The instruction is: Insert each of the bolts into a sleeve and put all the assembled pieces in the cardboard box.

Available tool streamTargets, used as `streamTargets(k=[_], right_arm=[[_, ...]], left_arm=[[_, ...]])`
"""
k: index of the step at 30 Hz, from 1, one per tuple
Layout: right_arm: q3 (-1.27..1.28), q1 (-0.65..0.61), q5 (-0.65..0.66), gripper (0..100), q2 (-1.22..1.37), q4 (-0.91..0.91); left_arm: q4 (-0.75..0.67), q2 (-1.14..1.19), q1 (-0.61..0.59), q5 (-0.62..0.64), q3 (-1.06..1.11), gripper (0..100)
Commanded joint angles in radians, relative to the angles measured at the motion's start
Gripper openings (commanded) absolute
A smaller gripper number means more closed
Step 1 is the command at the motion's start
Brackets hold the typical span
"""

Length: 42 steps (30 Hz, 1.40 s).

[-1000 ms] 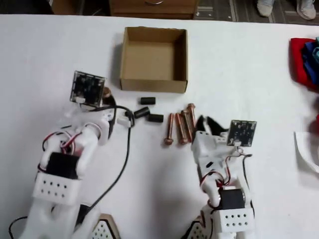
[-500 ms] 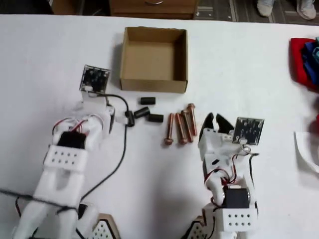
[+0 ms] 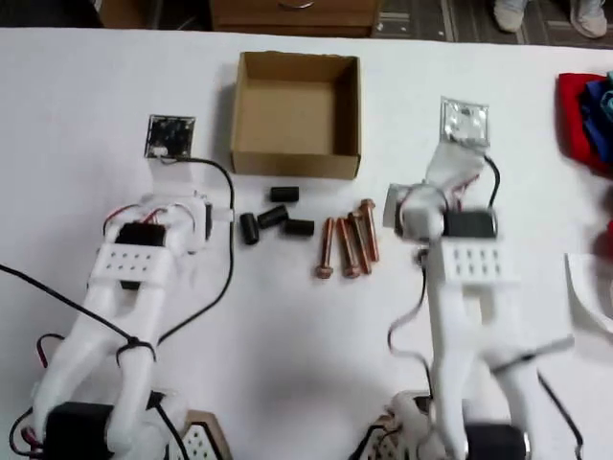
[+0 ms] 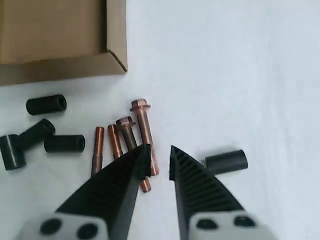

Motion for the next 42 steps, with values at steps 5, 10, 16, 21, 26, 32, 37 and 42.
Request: streamTargets(k=[5, 10, 16, 21, 26, 32, 37, 42], right_arm=[[-0.327, 0.013, -0.112, 5.6, 0.249, 0.219], [-0.433, 0.012, -0.348, 12.5, 0.354, 0.280], [-0.439, 0.031, -0.440, 19.0, 0.433, 0.366], [-0.448, 0.111, -0.442, 19.0, 0.556, 0.375], [-0.560, 0.150, -0.534, 19.0, 0.693, 0.406], [-0.730, 0.117, -0.611, 19.0, 0.842, 0.522], [-0.855, 0.127, -0.652, 18.5, 0.977, 0.553], [-0.964, 0.122, -0.644, 9.0, 1.073, 0.576]], left_arm=[[-0.021, 0.003, -0.008, 0.006, -0.059, 3], [-0.044, 0.003, -0.008, 0.006, -0.056, 3], [-0.055, 0.005, -0.006, 0.006, -0.058, 3], [-0.066, 0.006, -0.006, 0.006, -0.058, 3], [-0.091, 0.006, -0.006, 0.006, -0.050, 3], [-0.094, 0.008, -0.006, 0.006, -0.050, 3], [-0.091, 0.008, -0.008, 0.006, -0.050, 3], [-0.089, 0.008, -0.008, 0.006, -0.050, 3]])
